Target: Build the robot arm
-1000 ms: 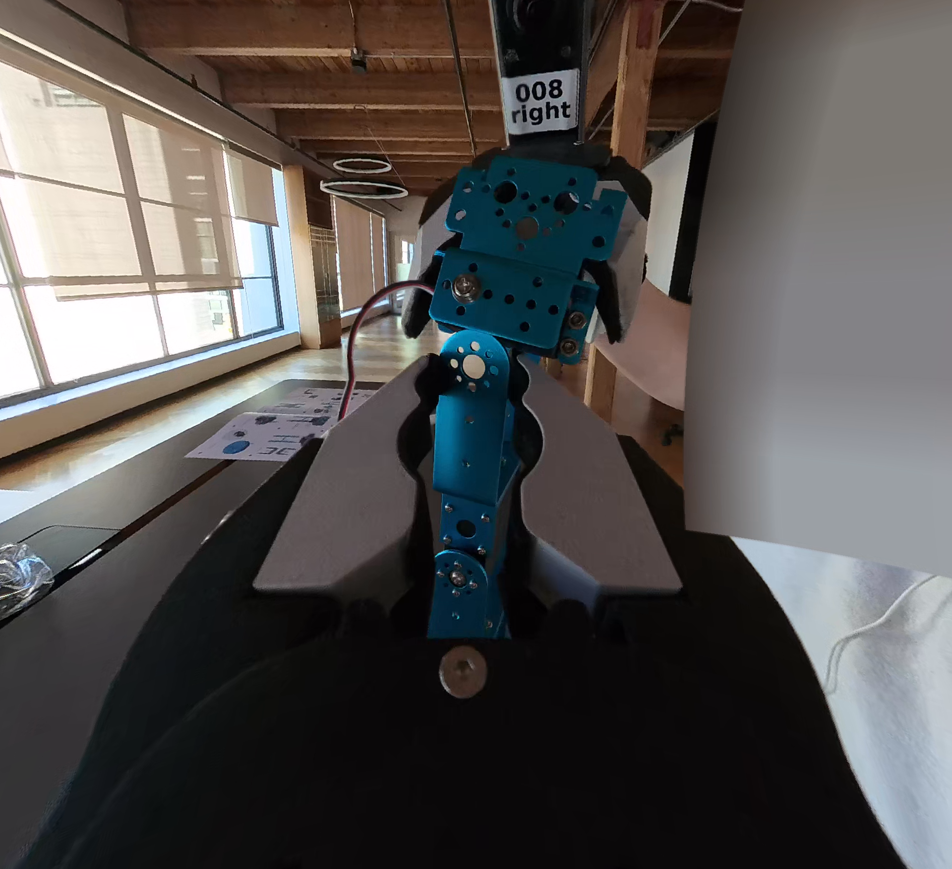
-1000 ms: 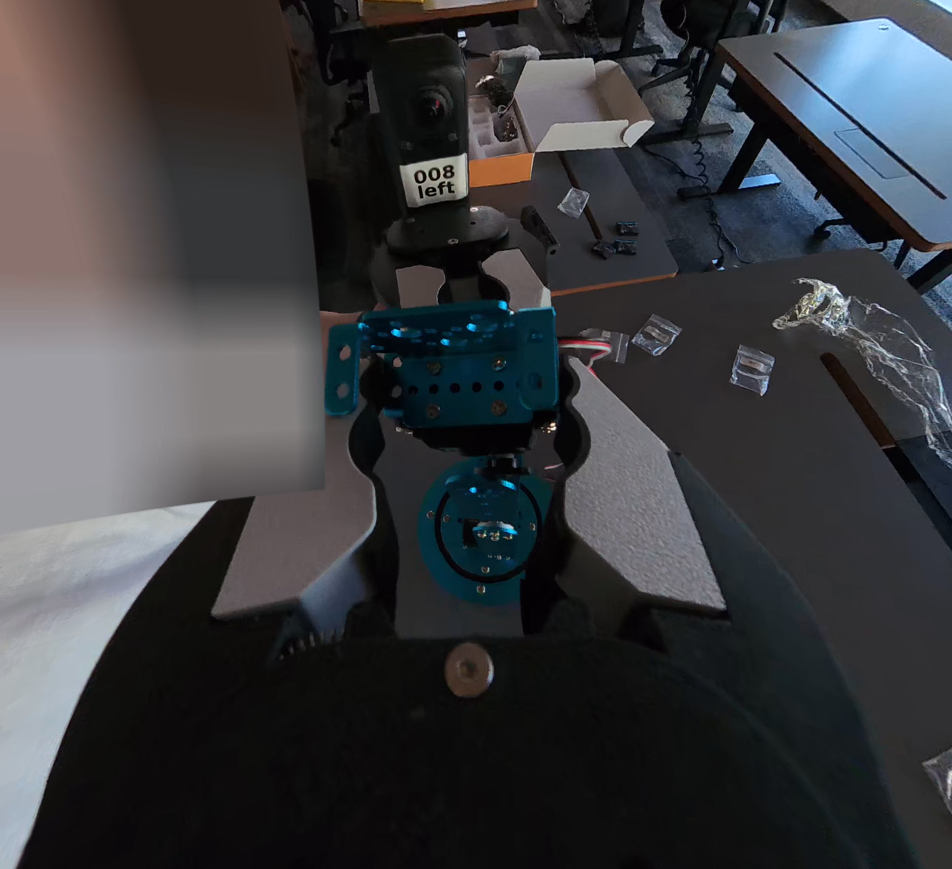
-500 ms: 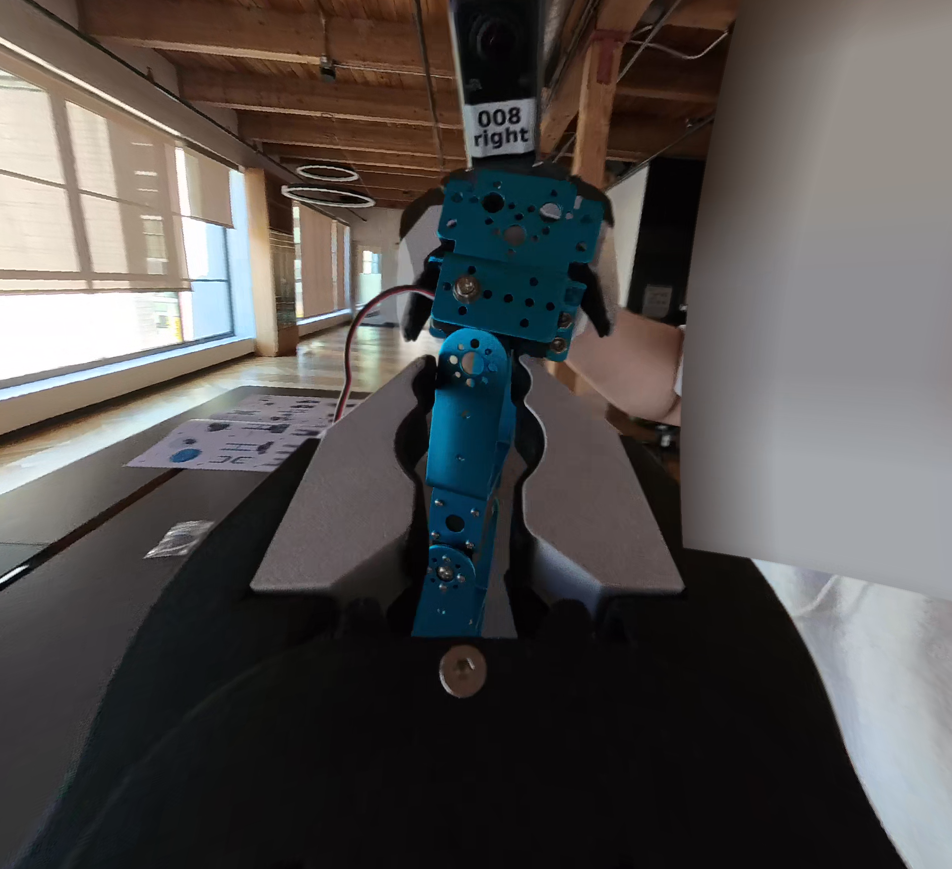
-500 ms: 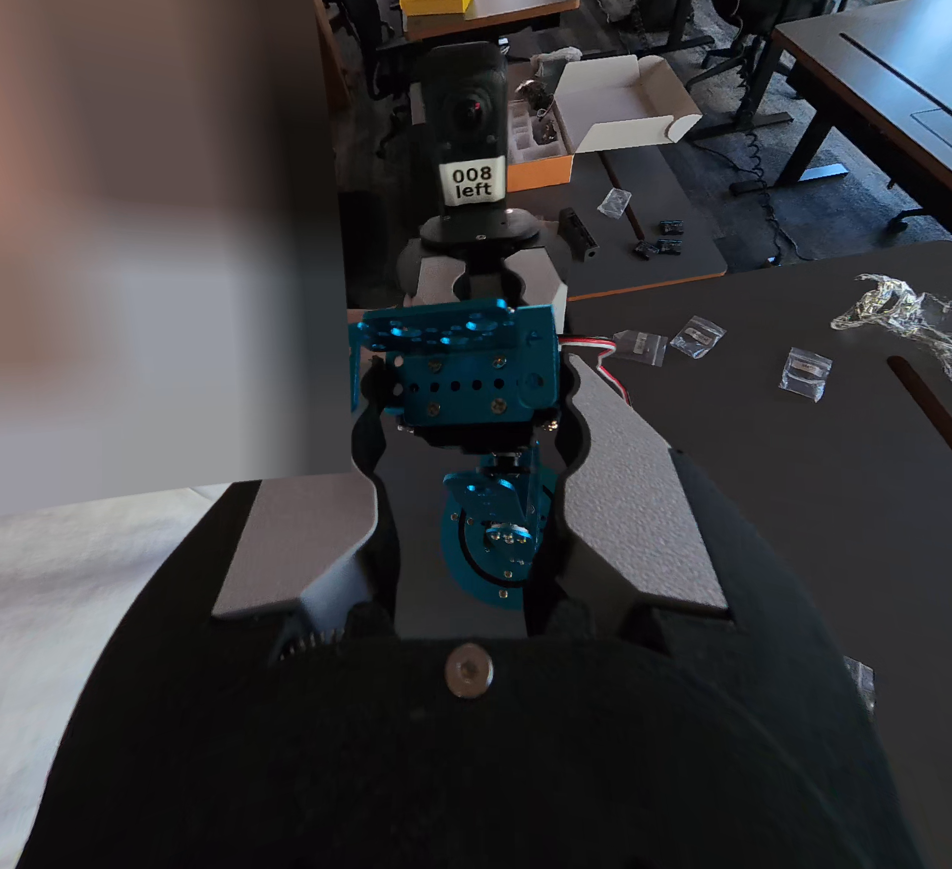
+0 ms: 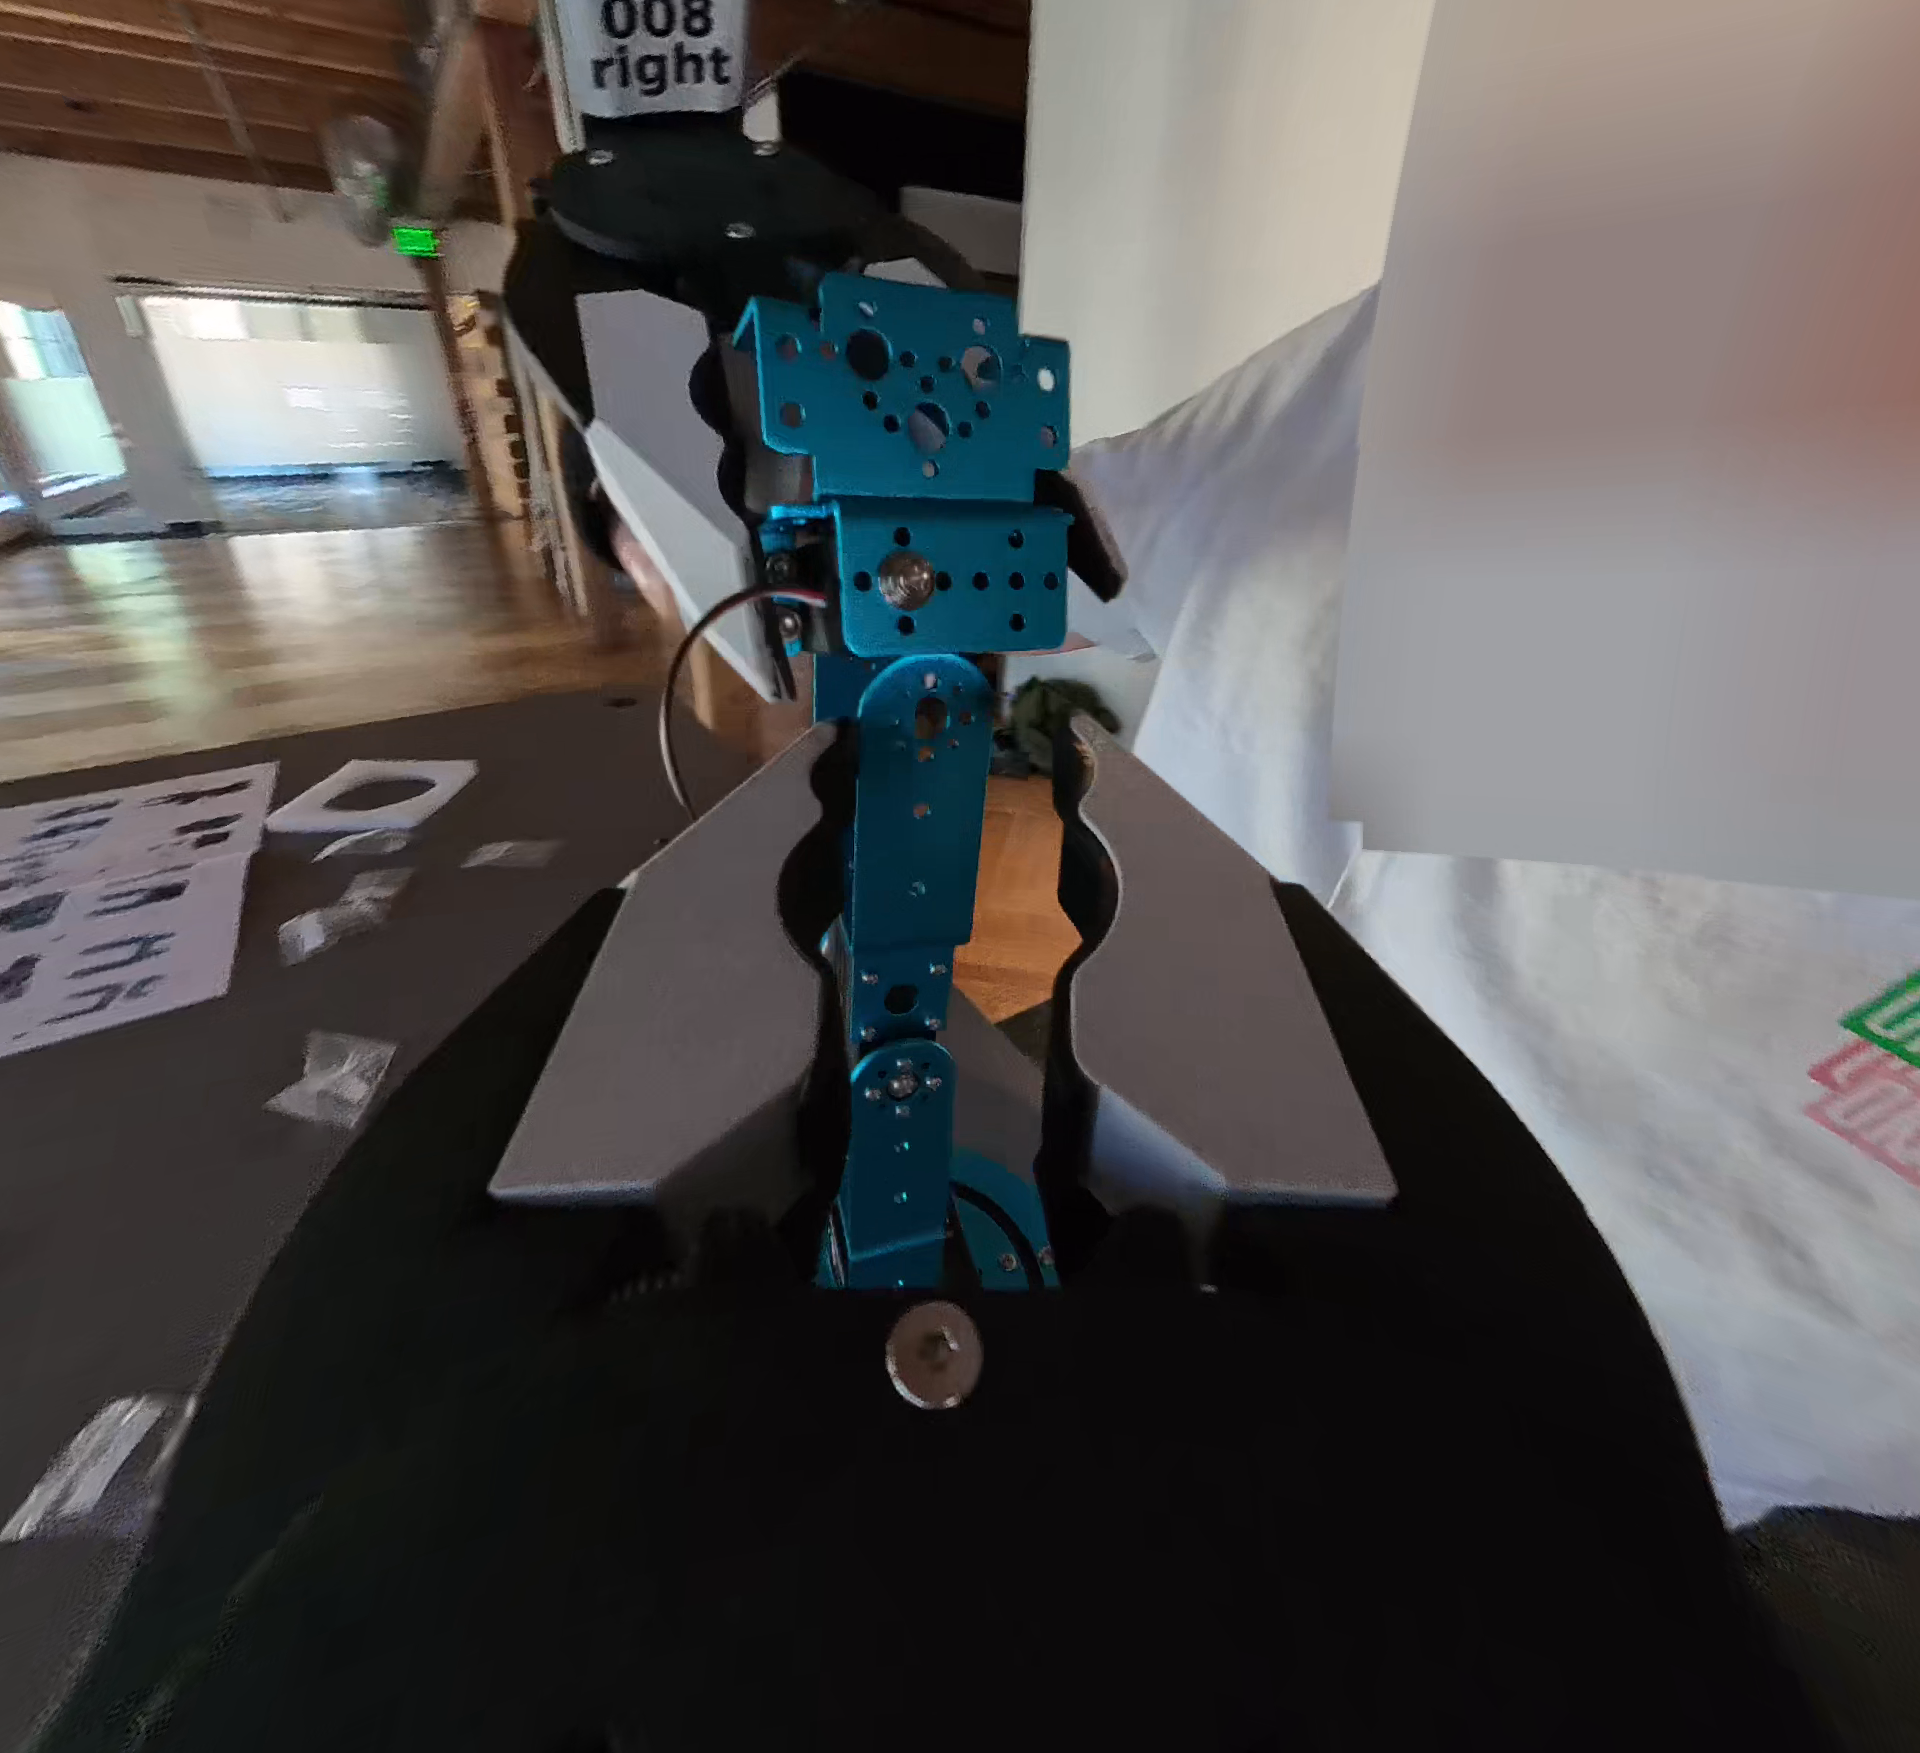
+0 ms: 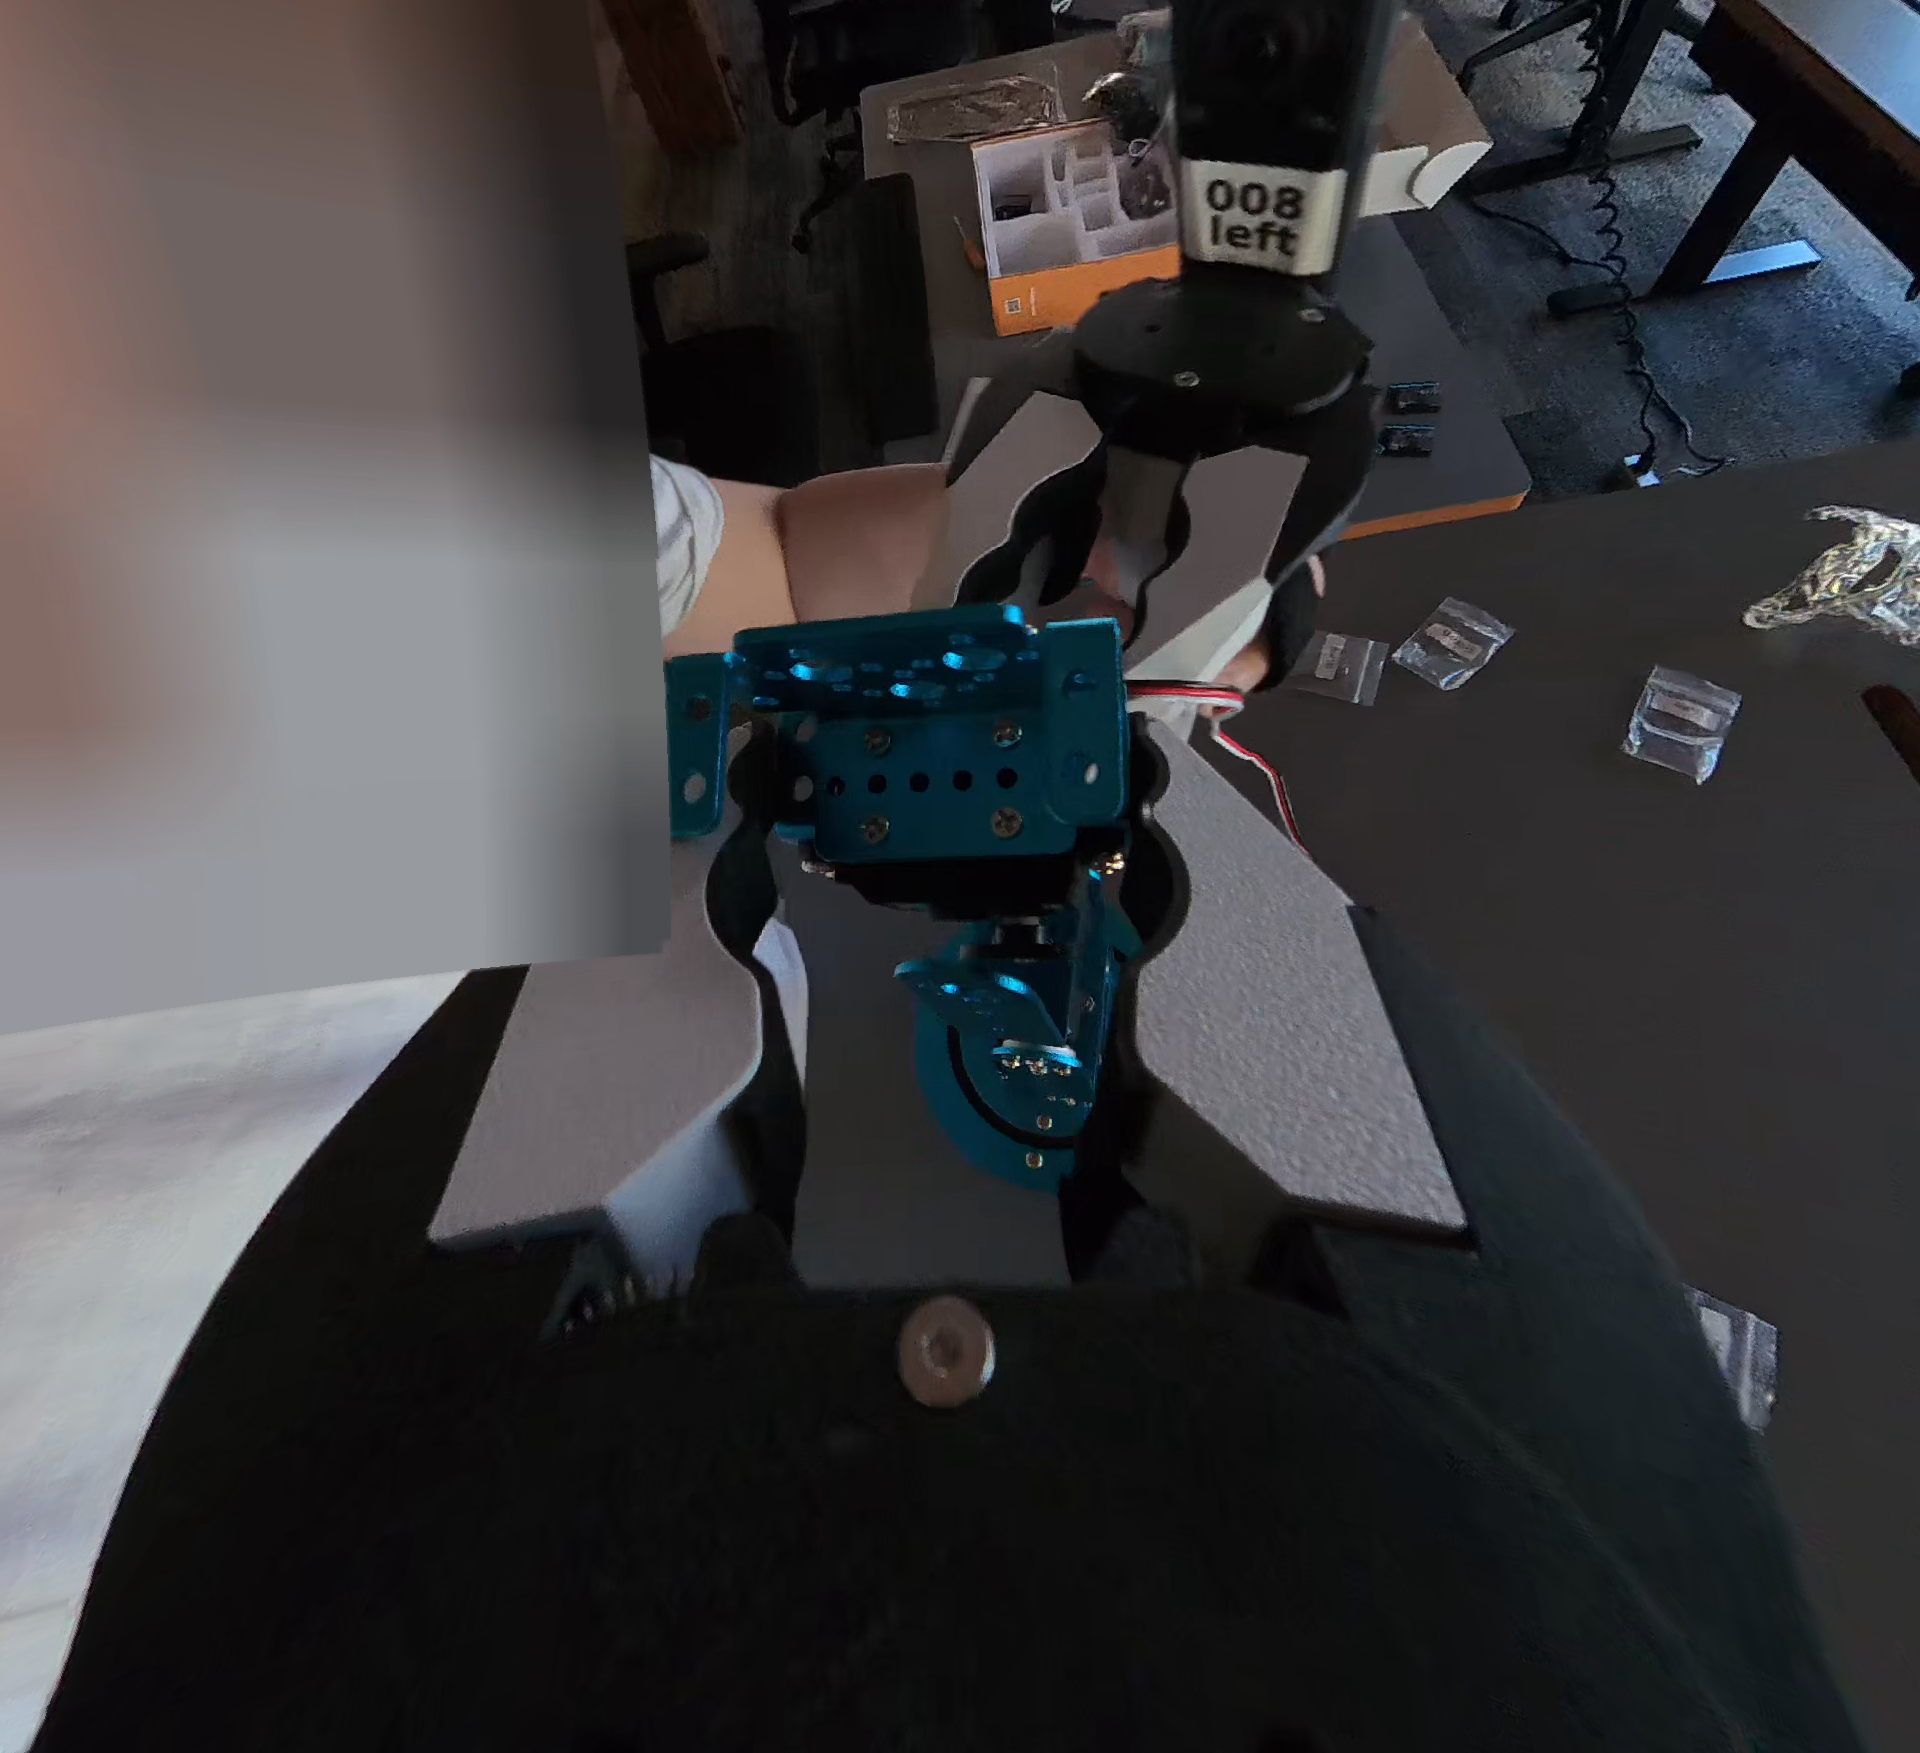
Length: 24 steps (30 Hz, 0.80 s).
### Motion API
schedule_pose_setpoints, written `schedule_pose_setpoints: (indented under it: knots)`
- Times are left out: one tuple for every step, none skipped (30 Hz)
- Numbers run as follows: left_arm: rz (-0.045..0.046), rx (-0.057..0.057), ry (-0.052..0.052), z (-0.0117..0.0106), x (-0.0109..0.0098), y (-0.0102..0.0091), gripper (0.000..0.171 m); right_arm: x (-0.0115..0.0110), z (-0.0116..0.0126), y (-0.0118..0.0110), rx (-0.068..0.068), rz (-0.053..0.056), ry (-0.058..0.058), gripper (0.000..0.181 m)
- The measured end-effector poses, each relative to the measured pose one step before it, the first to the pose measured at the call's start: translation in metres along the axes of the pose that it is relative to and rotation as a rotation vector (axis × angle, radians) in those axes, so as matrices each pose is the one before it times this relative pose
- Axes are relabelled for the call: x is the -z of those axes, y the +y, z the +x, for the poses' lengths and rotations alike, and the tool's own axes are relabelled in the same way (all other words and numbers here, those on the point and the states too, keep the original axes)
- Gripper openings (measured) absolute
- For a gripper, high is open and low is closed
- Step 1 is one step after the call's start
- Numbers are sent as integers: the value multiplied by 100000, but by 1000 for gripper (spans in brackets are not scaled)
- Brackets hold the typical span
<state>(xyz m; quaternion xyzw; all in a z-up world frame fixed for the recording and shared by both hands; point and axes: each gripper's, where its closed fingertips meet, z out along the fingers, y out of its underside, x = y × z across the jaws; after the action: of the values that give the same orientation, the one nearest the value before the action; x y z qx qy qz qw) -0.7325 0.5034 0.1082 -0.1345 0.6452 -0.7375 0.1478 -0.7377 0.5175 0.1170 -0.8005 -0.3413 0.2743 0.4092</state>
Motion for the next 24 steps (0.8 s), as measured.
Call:
schedule_pose_setpoints:
  knots:
    - [323, -43, 3894, -5, -2, -20, 33, 29, -51, -9, -481, -354, -1483, 67]
    - [271, 1056, 5036, 92, 68, 8, 32, 9, -70, 2, -790, -410, -1914, 67]
    - [441, 2676, 5011, -15, 124, -57, 31, -12, -37, -1, -697, -375, -1920, 67]
    - [294, 3089, 3790, -213, 60, -56, 24, 23, 33, -28, -323, -405, -1591, 67]
    - [72, 2236, 4259, -38, -78, 5, 22, 59, 24, 14, -282, -772, -1658, 67]
    - [-310, 1222, 3771, 10, -123, 43, 22, 64, 101, -36, -916, -668, -849, 67]
    - [135, 515, 3439, 58, -114, -26, 22, 33, 204, -22, -915, -613, 347, 67]
    - [-67, 556, 3490, 160, -127, -7, 21, 22, 152, -37, -622, -426, 671, 67]
    - [-303, 1172, 2692, 144, -163, -14, 24, -12, 80, -10, 20, -464, 964, 67]
    - [-625, 872, 739, 37, -271, -27, 33, 3, 8, 12, 453, -427, 1242, 67]
    - [-605, -1395, -700, 58, -322, -32, 35, 52, 89, 10, 795, -247, 2257, 67]
    - [-222, -3494, -3311, -144, -277, -118, 36, 89, 158, -25, 850, 263, 2938, 67]
    - [-363, -4200, -4420, -189, -198, -53, 40, 123, 21, -126, 652, 1095, 1891, 67]
    - [-648, -3552, -5414, -266, -131, -4, 40, 95, -139, -48, -160, 699, 417, 67]
    - [-1136, -3138, -5600, -270, -37, 36, 30, 41, -129, -34, -390, 691, 214, 67]
    - [-1293, -2941, -3594, 15, 10, 48, 22, -9, -72, 45, 43, 234, 704, 67]
    - [-1028, -1224, -4189, -136, 1, 41, 23, 3, 41, -16, 885, 434, 1599, 67]
    - [-684, 28, -3576, -160, 6, 34, 23, 20, 94, 8, 1608, -84, 1927, 67]
    - [-544, 739, -2228, -29, -15, 35, 23, 10, -40, 50, 1517, -546, 926, 67]
    - [-295, 330, -2066, -73, 24, 29, 23, 46, 27, 9, 852, -409, 1226, 68]
    - [-148, 217, -1658, -67, 42, 9, 23, 27, 35, 54, 740, -821, 1250, 67]
    - [-226, -409, -1533, -75, 59, 28, 23, -69, -31, 250, 703, -1867, 768, 67]
    - [-1082, -1486, -1875, -162, 63, 128, 23, -58, 80, 256, 628, -1692, 1260, 67]
    - [-2343, -666, -2322, -246, 41, 276, 26, -13, 83, 69, 764, -400, 947, 67]
